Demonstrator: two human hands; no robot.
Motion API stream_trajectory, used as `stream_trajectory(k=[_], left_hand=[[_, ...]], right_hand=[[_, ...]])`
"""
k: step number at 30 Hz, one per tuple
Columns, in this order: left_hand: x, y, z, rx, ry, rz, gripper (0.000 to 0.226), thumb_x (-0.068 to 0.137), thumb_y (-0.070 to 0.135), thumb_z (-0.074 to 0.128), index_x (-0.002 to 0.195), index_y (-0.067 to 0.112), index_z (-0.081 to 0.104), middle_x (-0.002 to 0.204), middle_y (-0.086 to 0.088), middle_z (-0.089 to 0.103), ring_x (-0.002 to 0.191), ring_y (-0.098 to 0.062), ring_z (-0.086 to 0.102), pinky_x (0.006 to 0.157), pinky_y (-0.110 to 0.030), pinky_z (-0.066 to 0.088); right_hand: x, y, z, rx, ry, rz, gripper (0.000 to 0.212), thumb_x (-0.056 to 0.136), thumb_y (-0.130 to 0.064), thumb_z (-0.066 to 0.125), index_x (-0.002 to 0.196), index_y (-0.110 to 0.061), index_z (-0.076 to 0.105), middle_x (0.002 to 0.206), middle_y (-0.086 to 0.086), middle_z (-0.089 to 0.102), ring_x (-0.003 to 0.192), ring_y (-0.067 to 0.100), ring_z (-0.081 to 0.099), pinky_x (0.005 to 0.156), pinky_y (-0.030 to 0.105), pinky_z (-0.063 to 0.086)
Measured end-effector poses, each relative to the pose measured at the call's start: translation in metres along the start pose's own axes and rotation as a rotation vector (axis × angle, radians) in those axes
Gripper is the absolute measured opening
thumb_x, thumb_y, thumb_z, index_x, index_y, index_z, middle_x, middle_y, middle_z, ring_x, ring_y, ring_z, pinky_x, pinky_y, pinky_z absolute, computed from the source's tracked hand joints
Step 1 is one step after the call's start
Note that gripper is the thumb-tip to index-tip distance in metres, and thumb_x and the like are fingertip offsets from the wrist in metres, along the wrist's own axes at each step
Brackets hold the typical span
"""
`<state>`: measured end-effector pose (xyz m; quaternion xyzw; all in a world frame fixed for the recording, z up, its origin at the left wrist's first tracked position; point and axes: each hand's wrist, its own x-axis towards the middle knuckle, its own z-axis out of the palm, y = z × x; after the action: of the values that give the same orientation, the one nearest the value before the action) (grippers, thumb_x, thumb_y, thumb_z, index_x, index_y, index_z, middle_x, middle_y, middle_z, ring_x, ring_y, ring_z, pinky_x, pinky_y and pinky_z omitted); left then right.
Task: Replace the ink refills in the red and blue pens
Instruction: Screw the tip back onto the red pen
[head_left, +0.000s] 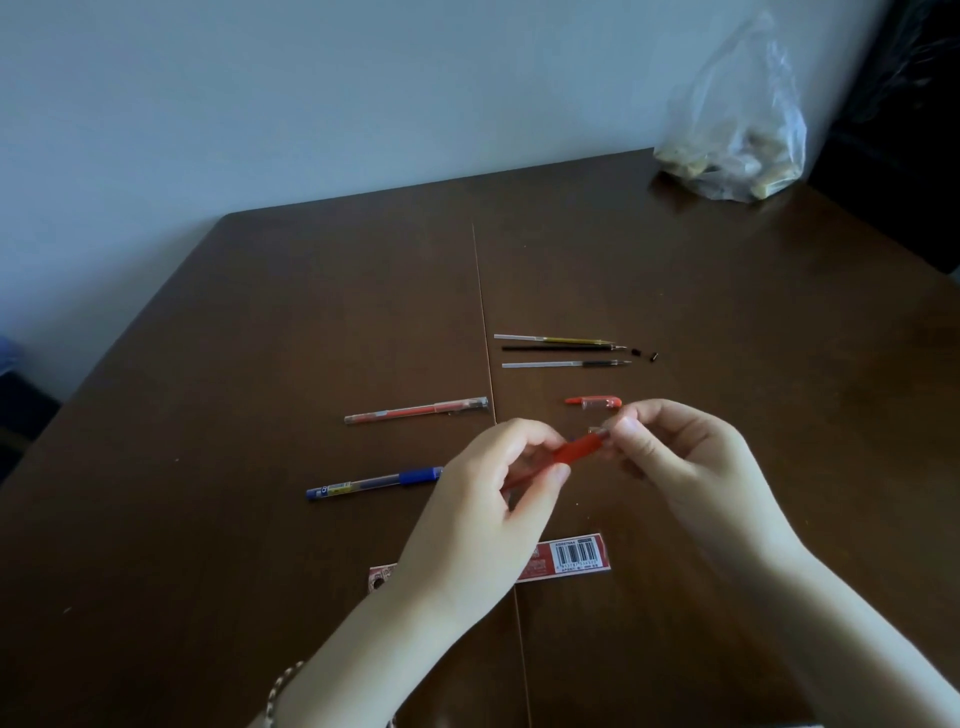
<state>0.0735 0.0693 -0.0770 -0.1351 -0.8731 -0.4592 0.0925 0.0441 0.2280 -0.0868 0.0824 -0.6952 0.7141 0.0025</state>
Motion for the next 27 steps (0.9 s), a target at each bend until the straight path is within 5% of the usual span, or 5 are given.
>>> stream_trajectory(k=[4,12,17,22,27], left_hand=[[0.000,0.002,0.001,-0.001,-0.005,0.003,0.015,0.083,0.019,0.060,0.092,0.030,0.055,0.083,0.027,0.053,0.092,0.008,0.052,0.070,-0.001,0.043],[-0.001,0.004,0.003,0.001,-0.026,-0.012,0.015,0.083,0.019,0.060,0.092,0.030,0.055,0.084,0.029,0.052,0.091,0.010,0.052,0.071,-0.001,0.043],[-0.004,0.003,0.005,0.009,-0.030,-0.043,0.013,0.083,0.022,0.060,0.094,0.030,0.056,0.084,0.026,0.054,0.090,0.003,0.056,0.072,-0.003,0.045],[-0.004,0.002,0.003,-0.003,-0.024,-0.046,0.013,0.083,0.021,0.060,0.094,0.028,0.058,0.084,0.024,0.056,0.090,0.002,0.056,0.069,-0.003,0.045],[-0.004,0.004,0.004,-0.015,-0.031,-0.044,0.014,0.083,0.021,0.060,0.093,0.030,0.057,0.082,0.027,0.055,0.089,0.008,0.054,0.067,-0.001,0.044]], right_hand=[[-0.004,0.001,-0.003,0.109,-0.075,0.038,0.035,0.062,-0.044,0.064,0.088,-0.020,0.068,0.073,-0.003,0.072,0.063,0.006,0.063,0.055,0.015,0.049],[-0.005,0.003,-0.009,0.207,-0.075,0.061,0.033,0.066,-0.045,0.073,0.084,-0.018,0.072,0.074,0.009,0.071,0.062,0.013,0.059,0.050,0.018,0.046],[-0.004,0.005,-0.007,0.191,-0.023,0.135,0.028,0.056,-0.042,0.071,0.068,-0.017,0.072,0.056,0.001,0.066,0.045,0.009,0.048,0.041,0.015,0.040],[-0.009,0.006,-0.004,0.296,-0.071,0.152,0.021,0.060,-0.027,0.070,0.077,-0.016,0.074,0.074,0.005,0.075,0.056,0.008,0.063,0.050,0.016,0.050],[-0.011,0.009,-0.001,0.341,-0.065,0.159,0.039,0.053,-0.049,0.078,0.078,-0.020,0.073,0.070,0.004,0.072,0.060,0.012,0.061,0.055,0.019,0.051]])
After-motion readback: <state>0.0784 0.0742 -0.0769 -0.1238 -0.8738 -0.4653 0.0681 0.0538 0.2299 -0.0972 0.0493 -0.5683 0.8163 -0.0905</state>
